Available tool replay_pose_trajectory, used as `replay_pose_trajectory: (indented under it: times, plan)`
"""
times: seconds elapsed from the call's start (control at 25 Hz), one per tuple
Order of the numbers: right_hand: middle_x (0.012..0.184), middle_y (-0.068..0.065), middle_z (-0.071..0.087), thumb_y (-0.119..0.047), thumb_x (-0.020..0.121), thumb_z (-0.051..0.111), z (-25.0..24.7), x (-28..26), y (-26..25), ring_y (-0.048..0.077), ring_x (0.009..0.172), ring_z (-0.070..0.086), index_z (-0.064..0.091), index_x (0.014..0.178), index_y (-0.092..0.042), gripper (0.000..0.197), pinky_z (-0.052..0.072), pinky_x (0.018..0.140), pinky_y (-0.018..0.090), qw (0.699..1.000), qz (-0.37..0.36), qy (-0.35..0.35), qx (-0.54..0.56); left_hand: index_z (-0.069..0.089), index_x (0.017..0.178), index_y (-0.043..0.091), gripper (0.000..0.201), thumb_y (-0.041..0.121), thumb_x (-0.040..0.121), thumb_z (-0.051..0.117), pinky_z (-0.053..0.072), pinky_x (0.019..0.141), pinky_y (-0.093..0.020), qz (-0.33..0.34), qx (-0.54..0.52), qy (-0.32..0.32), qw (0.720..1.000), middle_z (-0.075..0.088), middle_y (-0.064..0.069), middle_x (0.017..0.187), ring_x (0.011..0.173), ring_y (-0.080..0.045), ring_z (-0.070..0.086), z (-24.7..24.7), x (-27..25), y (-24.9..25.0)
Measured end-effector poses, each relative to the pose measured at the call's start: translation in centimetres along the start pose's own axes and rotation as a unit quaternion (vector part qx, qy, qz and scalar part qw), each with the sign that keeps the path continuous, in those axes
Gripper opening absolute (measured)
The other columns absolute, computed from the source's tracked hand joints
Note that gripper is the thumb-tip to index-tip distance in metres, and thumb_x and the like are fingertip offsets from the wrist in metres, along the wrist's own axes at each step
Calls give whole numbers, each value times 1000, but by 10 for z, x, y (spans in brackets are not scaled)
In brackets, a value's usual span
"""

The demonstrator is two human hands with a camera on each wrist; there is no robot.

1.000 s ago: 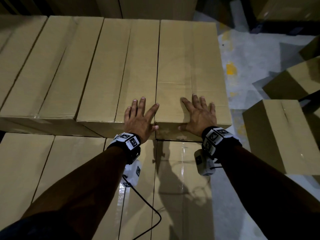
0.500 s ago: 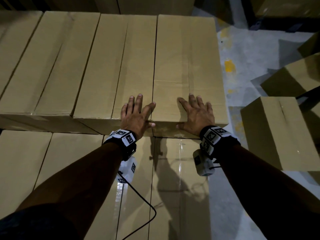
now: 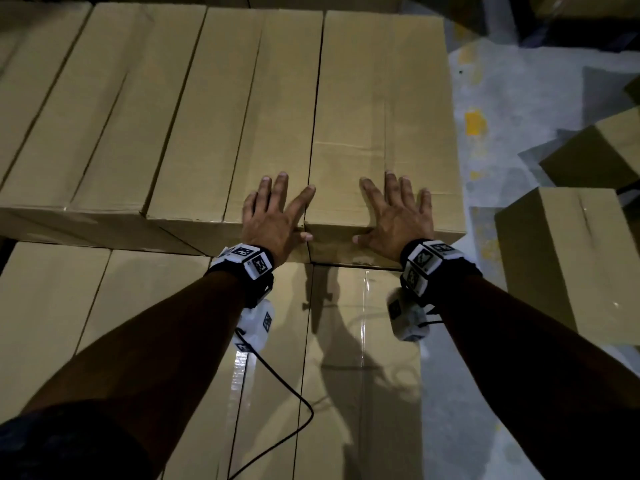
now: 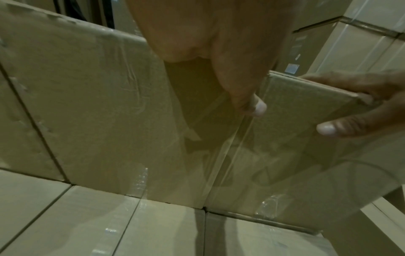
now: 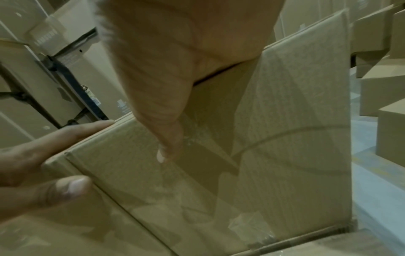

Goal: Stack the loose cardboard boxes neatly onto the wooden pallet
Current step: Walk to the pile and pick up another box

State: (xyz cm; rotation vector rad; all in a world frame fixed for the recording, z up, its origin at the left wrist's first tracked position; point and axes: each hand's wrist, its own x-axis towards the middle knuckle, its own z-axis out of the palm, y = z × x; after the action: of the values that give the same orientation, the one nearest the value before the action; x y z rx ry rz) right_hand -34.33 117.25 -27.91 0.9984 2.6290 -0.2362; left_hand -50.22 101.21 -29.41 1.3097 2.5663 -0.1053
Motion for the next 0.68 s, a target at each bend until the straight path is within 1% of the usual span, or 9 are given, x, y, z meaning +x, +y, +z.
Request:
replay_pose_trajectory:
  times: [0.08,0.2,0.28,0.36,0.44,0.56,0.6,0.68]
  plan:
    - [168,6,-14,-64,83,65,-2,1,1,32,154,-10,-14,156,-42,110,-4,120,58,1000,-5,-5,-1,-7,153,47,91,57,90,58,1,121,-50,0,2,-1,1000,-18,-5,165,151,-32,-13,-2,0,1]
    - [168,7,-15,-53,88,67,-12,-7,5,33,154,-10,-14,157,-40,107,0,122,57,999,-21,-30,-9,-7,154,46,91,56,91,58,3,121,-51,-1,18,-2,1000,-15,-6,165,151,-34,-10,-6,-2,4]
    - [168,8,-14,-46,92,65,-17,-25,6,33,155,-7,-10,158,-38,100,2,122,55,998,-28,-48,5,-7,154,43,87,48,96,56,4,121,-52,-6,23,-21,999,-14,-8,165,151,-36,-9,-14,-7,6]
    - [169,8,-6,-39,93,62,-13,-56,5,32,155,-2,0,160,-35,91,5,123,53,998,-20,-35,42,-1,156,37,76,35,100,51,8,121,-54,-1,20,-27,999,-6,-10,166,151,-36,-2,-23,-21,13]
    - [169,8,5,-35,93,61,0,-96,4,31,154,7,9,160,-34,84,10,124,51,997,0,-9,81,9,156,30,68,27,100,47,14,120,-54,20,11,-16,1000,7,-11,165,151,-35,8,-28,-45,19]
    - [161,13,29,-37,94,59,18,-164,-1,32,149,24,25,155,-26,70,20,121,48,994,36,11,105,17,155,22,62,31,100,44,18,120,-52,35,18,-15,999,19,-11,162,149,-32,15,-31,-99,29]
    - [158,12,33,-38,95,58,22,-188,-5,31,147,28,29,154,-24,68,22,120,47,991,49,13,121,20,154,20,61,34,100,45,19,120,-51,40,22,-20,999,22,-11,161,149,-32,16,-33,-119,32]
    - [156,9,38,-41,94,58,32,-238,-16,29,145,32,31,154,-24,68,23,119,45,986,79,10,149,27,151,18,60,38,98,49,21,119,-49,57,21,-20,998,27,-10,159,149,-31,18,-32,-166,37]
